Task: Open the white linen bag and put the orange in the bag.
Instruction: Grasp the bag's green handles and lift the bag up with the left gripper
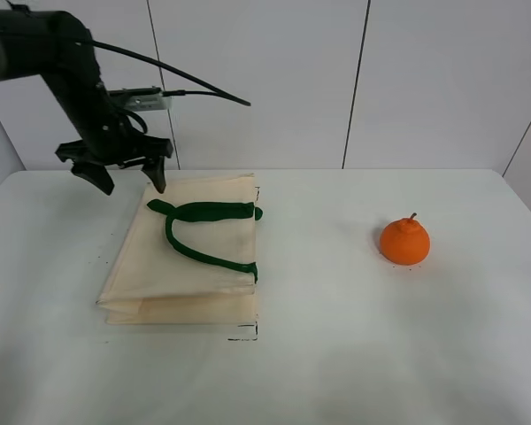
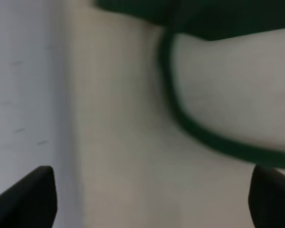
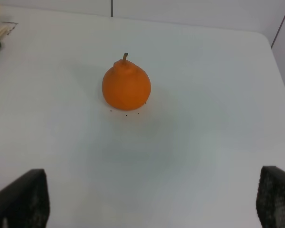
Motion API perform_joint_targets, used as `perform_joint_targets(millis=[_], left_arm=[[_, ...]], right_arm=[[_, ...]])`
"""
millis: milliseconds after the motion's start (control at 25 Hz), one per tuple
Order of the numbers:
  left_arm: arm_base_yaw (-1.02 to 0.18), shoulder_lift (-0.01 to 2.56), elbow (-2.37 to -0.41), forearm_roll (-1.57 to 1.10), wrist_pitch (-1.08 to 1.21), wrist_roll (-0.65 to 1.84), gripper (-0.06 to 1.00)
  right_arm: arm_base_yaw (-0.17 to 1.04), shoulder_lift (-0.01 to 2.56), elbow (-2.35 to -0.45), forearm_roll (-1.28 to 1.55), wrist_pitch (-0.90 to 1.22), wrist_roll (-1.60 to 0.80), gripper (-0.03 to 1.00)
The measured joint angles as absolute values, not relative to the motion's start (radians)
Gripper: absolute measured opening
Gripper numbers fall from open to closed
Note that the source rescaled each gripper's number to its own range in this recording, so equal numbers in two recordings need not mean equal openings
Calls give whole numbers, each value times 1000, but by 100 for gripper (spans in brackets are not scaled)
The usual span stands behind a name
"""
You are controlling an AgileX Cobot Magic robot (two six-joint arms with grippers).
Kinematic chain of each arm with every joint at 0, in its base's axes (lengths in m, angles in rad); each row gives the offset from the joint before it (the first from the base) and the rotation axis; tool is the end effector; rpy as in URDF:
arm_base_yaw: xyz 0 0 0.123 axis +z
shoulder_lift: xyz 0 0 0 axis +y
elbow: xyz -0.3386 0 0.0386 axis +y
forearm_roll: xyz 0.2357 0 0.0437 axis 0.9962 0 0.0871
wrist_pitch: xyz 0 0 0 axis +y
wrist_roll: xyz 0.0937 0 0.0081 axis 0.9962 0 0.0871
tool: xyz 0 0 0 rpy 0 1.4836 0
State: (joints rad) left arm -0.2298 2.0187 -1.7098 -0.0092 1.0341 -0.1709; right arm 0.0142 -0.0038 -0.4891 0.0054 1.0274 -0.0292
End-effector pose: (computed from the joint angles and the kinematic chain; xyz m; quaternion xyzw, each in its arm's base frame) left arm 0.4364 -0.1028 0.2920 0.0274 0.9872 -0.0354 0.1529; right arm -0.0670 -0.0005 0.2696 -0.0184 0.8461 -0.0013 0.5327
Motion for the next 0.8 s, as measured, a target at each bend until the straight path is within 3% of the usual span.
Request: perform_joint_targets(millis=[800], left_arm=[[-277,2341,-1747,-12,864,-236,96]], right_arm=[[14,-4,-489,5,1027,-29,100]])
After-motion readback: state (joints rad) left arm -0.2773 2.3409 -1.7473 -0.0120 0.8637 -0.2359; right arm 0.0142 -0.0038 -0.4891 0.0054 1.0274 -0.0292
